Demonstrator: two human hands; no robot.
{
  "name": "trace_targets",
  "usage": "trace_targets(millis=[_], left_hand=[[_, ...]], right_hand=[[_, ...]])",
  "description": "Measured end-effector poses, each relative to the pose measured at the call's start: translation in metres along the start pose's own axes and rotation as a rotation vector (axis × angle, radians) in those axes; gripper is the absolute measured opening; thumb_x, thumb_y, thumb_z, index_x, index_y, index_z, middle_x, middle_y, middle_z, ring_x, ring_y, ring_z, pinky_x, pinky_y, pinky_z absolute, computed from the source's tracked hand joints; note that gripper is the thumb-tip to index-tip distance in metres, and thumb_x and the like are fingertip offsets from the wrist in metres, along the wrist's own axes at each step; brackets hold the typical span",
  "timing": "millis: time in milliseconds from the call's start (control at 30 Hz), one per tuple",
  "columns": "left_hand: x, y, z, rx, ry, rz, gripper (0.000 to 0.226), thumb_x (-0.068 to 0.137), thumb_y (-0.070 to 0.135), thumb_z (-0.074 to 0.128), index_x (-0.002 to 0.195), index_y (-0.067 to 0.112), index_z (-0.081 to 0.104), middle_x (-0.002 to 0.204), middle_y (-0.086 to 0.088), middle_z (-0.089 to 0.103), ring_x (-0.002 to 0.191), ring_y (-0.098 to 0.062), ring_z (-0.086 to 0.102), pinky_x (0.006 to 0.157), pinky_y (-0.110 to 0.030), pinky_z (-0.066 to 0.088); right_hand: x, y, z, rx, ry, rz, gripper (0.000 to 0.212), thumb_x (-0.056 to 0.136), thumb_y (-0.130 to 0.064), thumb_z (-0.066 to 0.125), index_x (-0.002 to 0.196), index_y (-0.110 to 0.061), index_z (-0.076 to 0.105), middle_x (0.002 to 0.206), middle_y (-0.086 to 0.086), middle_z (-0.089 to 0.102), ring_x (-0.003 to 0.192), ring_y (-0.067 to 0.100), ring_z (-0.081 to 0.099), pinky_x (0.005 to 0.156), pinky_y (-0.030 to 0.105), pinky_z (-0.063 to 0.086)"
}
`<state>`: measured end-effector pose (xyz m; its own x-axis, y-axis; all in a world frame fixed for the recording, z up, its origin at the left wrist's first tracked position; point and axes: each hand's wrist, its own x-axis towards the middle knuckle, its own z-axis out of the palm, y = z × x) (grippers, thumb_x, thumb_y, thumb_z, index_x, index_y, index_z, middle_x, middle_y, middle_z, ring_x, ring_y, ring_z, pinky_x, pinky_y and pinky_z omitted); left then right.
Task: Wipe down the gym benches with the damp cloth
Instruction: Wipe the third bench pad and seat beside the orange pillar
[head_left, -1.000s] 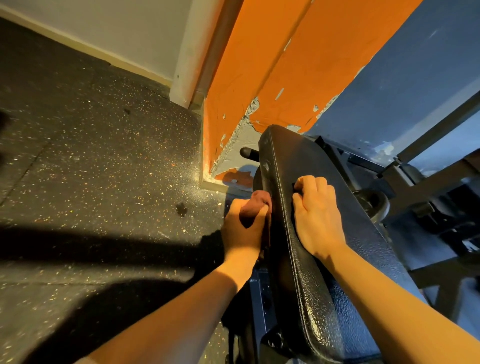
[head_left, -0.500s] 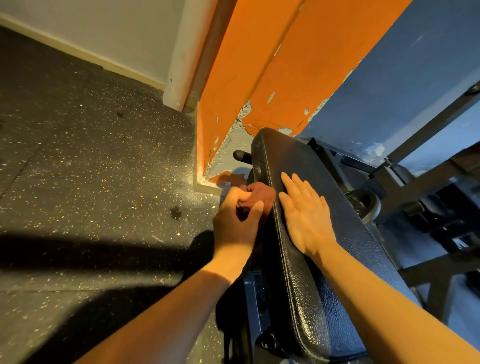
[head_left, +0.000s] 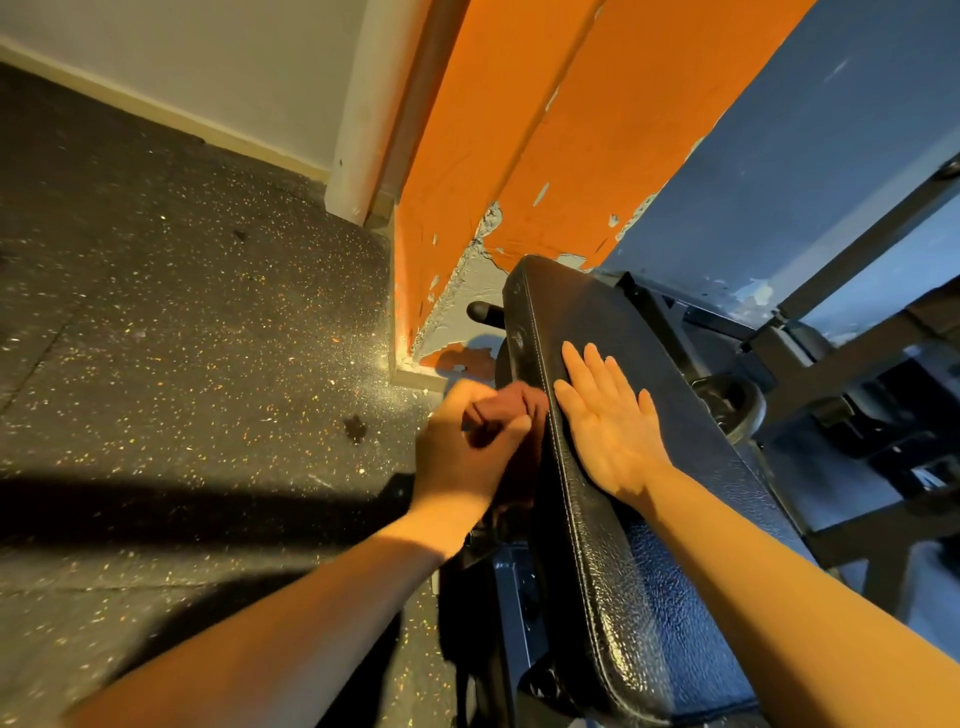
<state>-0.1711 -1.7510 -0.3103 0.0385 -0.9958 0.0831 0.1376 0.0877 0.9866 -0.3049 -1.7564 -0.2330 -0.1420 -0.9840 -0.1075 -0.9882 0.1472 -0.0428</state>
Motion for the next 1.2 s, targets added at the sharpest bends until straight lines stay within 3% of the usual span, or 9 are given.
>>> trace_targets(millis=[67, 167, 333, 567, 700, 800, 967, 1133, 1200], left_hand=[[-0.011, -0.004, -0.008, 0.056, -0.077, 0.032, 0.025, 0.080, 0.016, 0.075, 0.082, 0.031, 0.055, 0.081, 0.013, 0.062, 0.076, 0.003, 0.058, 0.068, -0.016, 0.042], [0.006, 0.000, -0.010, 0.038, -0.105, 0.040, 0.020, 0.080, 0.014, 0.074, 0.085, 0.022, 0.057, 0.079, 0.002, 0.064, 0.075, -0.015, 0.063, 0.063, -0.026, 0.047], [0.043, 0.002, 0.004, -0.095, 0.059, -0.128, 0.027, 0.064, 0.042, 0.068, 0.084, 0.027, 0.057, 0.088, -0.006, 0.067, 0.085, -0.025, 0.065, 0.082, -0.042, 0.054], [-0.011, -0.018, -0.009, -0.075, -0.104, -0.056, 0.025, 0.075, 0.015, 0.078, 0.081, 0.029, 0.058, 0.080, 0.009, 0.065, 0.077, 0.002, 0.062, 0.073, -0.023, 0.048], [0.027, -0.007, -0.006, -0.248, -0.017, -0.115, 0.018, 0.076, 0.018, 0.076, 0.084, 0.023, 0.060, 0.085, -0.004, 0.067, 0.083, -0.020, 0.065, 0.074, -0.031, 0.051], [0.061, -0.003, -0.002, -0.231, 0.114, -0.044, 0.024, 0.080, 0.014, 0.074, 0.082, 0.027, 0.054, 0.083, 0.003, 0.060, 0.082, -0.015, 0.058, 0.075, -0.025, 0.047], [0.085, -0.001, 0.020, -0.091, 0.057, -0.118, 0.021, 0.081, 0.014, 0.075, 0.092, 0.017, 0.058, 0.092, -0.003, 0.066, 0.090, -0.020, 0.063, 0.083, -0.035, 0.051], [0.107, -0.005, 0.023, -0.004, 0.093, -0.288, 0.019, 0.085, 0.018, 0.071, 0.094, 0.016, 0.055, 0.096, -0.005, 0.064, 0.097, -0.027, 0.061, 0.084, -0.037, 0.051], [0.087, -0.012, 0.017, -0.058, 0.045, -0.183, 0.018, 0.085, 0.016, 0.072, 0.092, 0.017, 0.055, 0.088, 0.002, 0.063, 0.092, -0.022, 0.063, 0.081, -0.036, 0.051]], right_hand=[[0.002, 0.001, 0.000, 0.004, -0.008, 0.009, 0.052, 0.103, -0.044, 0.014, 0.152, -0.038, -0.003, 0.161, -0.008, -0.009, 0.148, 0.013, -0.012, 0.118, 0.048, -0.006], [0.007, 0.001, -0.002, 0.022, -0.022, 0.030, 0.051, 0.102, -0.046, 0.016, 0.150, -0.044, -0.001, 0.162, -0.009, -0.008, 0.148, 0.013, -0.010, 0.118, 0.050, -0.004], [0.013, 0.000, -0.005, 0.015, -0.036, 0.038, 0.050, 0.101, -0.052, 0.016, 0.148, -0.050, 0.000, 0.162, -0.009, -0.006, 0.149, 0.015, -0.008, 0.118, 0.052, -0.002], [0.033, 0.003, -0.011, -0.011, -0.046, 0.048, 0.049, 0.102, -0.050, 0.013, 0.149, -0.048, -0.002, 0.162, -0.004, -0.008, 0.149, 0.019, -0.008, 0.116, 0.057, -0.001], [0.054, -0.004, -0.012, 0.053, -0.015, 0.173, 0.052, 0.103, -0.045, 0.014, 0.152, -0.040, 0.000, 0.163, 0.000, -0.005, 0.149, 0.020, -0.006, 0.117, 0.058, 0.000], [0.055, -0.004, -0.008, 0.002, 0.021, 0.151, 0.052, 0.102, -0.047, 0.013, 0.152, -0.042, -0.001, 0.162, 0.000, -0.006, 0.149, 0.020, -0.007, 0.116, 0.060, -0.001], [0.062, 0.001, -0.006, -0.137, 0.125, 0.015, 0.049, 0.102, -0.047, 0.011, 0.148, -0.050, -0.008, 0.160, -0.005, -0.018, 0.146, 0.015, -0.020, 0.113, 0.059, -0.016], [0.073, 0.005, -0.010, -0.014, 0.021, -0.016, 0.048, 0.103, -0.044, 0.013, 0.150, -0.047, 0.000, 0.162, -0.004, -0.005, 0.149, 0.015, -0.008, 0.117, 0.056, -0.003], [0.073, 0.005, -0.010, -0.001, 0.015, -0.012, 0.048, 0.103, -0.044, 0.013, 0.149, -0.048, 0.001, 0.162, -0.005, -0.005, 0.148, 0.015, -0.008, 0.117, 0.055, -0.003]])
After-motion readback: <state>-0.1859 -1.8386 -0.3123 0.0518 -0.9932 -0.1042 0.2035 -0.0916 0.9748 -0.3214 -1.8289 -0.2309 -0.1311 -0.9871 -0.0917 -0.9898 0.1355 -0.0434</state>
